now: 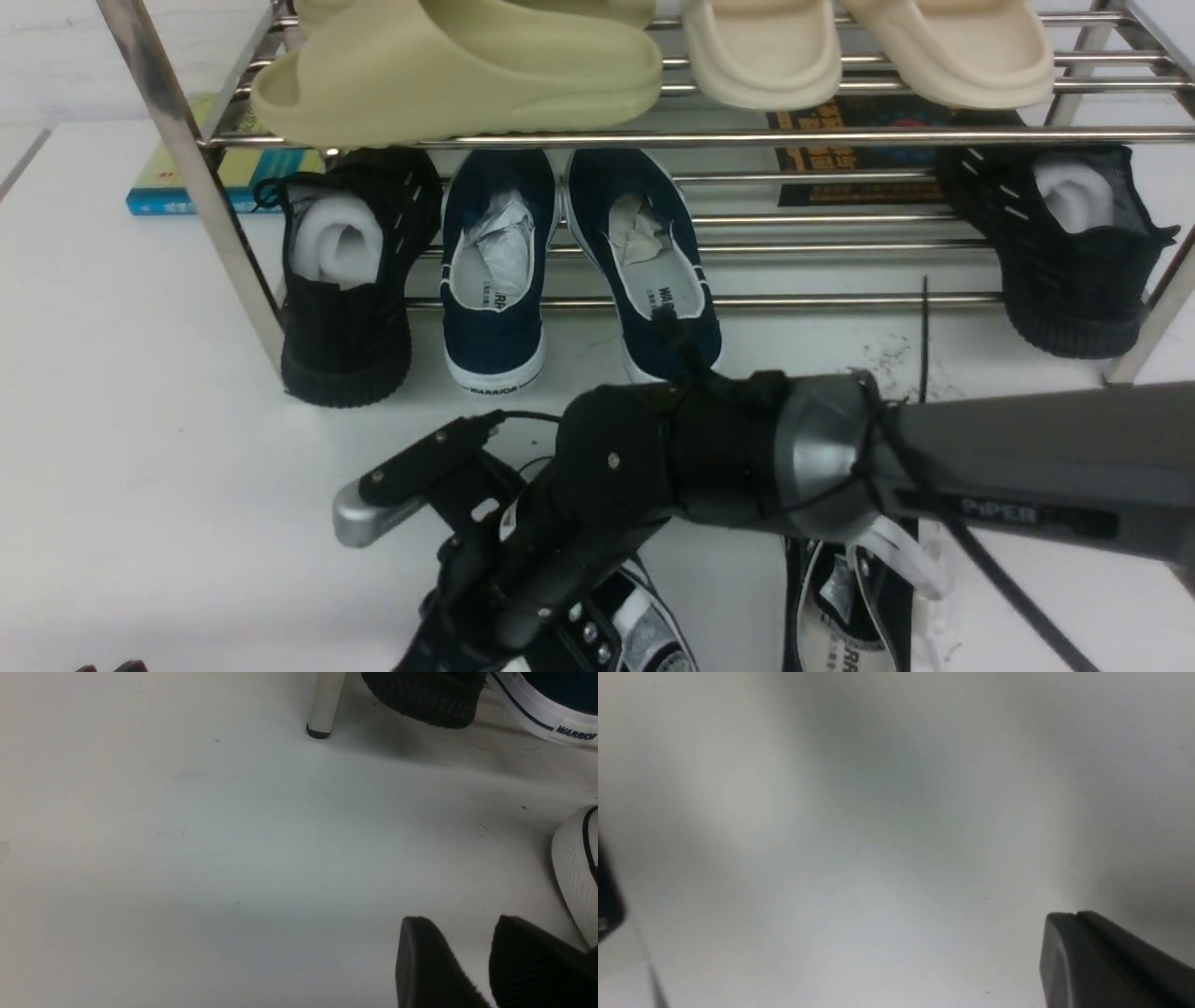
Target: Take the shoes off the shelf with your hand on the white table.
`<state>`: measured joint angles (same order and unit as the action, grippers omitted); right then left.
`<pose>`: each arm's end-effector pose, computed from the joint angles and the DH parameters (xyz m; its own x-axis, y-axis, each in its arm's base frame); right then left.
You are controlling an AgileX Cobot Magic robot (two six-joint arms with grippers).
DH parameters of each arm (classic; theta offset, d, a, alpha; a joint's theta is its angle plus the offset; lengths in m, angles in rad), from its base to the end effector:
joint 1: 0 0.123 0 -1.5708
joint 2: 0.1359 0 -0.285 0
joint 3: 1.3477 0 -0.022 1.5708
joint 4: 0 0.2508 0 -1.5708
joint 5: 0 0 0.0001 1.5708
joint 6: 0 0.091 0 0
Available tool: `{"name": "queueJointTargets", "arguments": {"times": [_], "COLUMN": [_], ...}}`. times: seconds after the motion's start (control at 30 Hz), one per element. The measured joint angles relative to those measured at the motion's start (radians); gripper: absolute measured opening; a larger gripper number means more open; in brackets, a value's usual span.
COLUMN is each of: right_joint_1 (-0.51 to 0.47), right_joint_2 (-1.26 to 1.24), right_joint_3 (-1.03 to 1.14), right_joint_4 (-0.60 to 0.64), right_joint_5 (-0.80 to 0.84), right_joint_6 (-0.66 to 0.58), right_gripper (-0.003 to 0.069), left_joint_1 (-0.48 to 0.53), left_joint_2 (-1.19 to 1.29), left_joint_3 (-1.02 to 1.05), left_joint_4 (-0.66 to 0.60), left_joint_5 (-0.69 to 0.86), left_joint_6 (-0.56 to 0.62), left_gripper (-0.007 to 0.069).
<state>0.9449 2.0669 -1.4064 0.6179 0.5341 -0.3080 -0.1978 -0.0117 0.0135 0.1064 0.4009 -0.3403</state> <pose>0.2338 0.3693 0.1612 -0.6918 -0.5678 -0.4461 -0.7201 0.5877 0.3688 0.0514 -0.0064 0.1735 -0.3314 -0.1781 -0.9266 0.0805 0.9731 -0.2158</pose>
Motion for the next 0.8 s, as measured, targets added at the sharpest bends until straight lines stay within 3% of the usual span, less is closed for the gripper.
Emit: {"name": "queueJointTargets", "arguments": {"times": [0.13, 0.27, 0.43, 0.6, 0.8], "right_joint_1": [-0.017, -0.061, -0.11, -0.115, -0.115], "right_joint_2": [0.003, 0.003, -0.008, -0.085, -0.252], "right_joint_3": [-0.007, -0.013, -0.014, -0.008, -0.005], "right_joint_4": [-0.188, -0.466, -0.739, -0.832, -0.838], "right_joint_5": [-0.019, -0.024, 0.031, 0.112, 0.272], "right_joint_6": [0.202, 0.471, 0.716, 0.77, 0.744], "right_gripper": [0.0, 0.0, 0.0001, 0.0003, 0.0003], "left_joint_1": [0.0, 0.0, 0.0, 0.0, 0.0], "left_joint_2": [0.0, 0.0, 0.0, 0.0, 0.0], "left_joint_3": [0.0, 0.0, 0.0, 0.0, 0.0], "left_joint_4": [0.0, 0.0, 0.0, 0.0, 0.0], "left_joint_5": [0.0, 0.0, 0.0, 0.0, 0.0], "left_joint_6": [0.0, 0.0, 0.0, 0.0, 0.0], "left_gripper": [0.0242, 0.0242, 0.0242, 0.0242, 0.0242]}}
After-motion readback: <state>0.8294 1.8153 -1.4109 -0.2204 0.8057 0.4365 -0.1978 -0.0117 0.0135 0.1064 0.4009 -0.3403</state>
